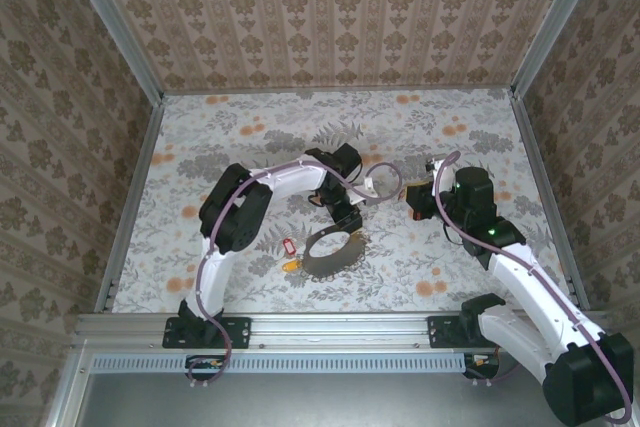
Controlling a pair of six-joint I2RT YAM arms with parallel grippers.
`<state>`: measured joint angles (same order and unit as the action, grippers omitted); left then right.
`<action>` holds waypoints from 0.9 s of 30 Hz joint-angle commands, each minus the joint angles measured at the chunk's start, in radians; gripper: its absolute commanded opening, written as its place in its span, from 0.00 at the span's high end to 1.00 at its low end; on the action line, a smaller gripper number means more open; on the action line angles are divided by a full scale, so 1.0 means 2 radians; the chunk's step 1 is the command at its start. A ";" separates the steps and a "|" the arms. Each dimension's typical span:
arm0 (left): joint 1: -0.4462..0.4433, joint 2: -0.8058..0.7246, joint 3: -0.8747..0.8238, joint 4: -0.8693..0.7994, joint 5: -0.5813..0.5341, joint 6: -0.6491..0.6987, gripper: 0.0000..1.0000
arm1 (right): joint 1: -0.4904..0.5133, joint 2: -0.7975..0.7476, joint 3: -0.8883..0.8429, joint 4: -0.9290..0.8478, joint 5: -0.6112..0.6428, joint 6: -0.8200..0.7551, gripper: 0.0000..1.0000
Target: Put the keys on the keyring
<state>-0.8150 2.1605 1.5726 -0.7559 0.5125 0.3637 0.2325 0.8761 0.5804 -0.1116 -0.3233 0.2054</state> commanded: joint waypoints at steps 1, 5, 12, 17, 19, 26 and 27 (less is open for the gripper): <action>-0.009 0.004 0.006 -0.017 -0.018 0.018 0.73 | -0.004 -0.009 -0.007 0.008 -0.009 0.005 1.00; -0.014 0.002 -0.004 -0.012 -0.034 0.018 0.75 | -0.005 -0.012 -0.009 0.007 -0.009 0.005 1.00; -0.028 0.002 -0.006 -0.014 -0.058 0.025 0.83 | -0.008 -0.021 -0.008 0.004 -0.009 0.005 1.00; -0.034 -0.011 -0.017 -0.007 -0.043 0.026 0.90 | -0.009 -0.028 -0.009 0.000 -0.009 0.004 1.00; -0.035 -0.014 -0.018 -0.005 -0.038 0.026 0.94 | -0.009 -0.030 -0.010 0.000 -0.009 0.004 1.00; -0.036 -0.030 -0.028 0.002 -0.038 0.018 1.00 | -0.010 -0.043 -0.009 -0.007 -0.008 0.002 1.00; -0.036 -0.036 -0.031 0.004 -0.038 0.016 1.00 | -0.010 -0.045 -0.010 -0.008 -0.008 0.001 1.00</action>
<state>-0.8776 2.1288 1.5383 -0.7307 0.4408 0.3946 0.2184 0.8097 0.5690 -0.1154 -0.3233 0.2062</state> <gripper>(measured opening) 0.045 0.064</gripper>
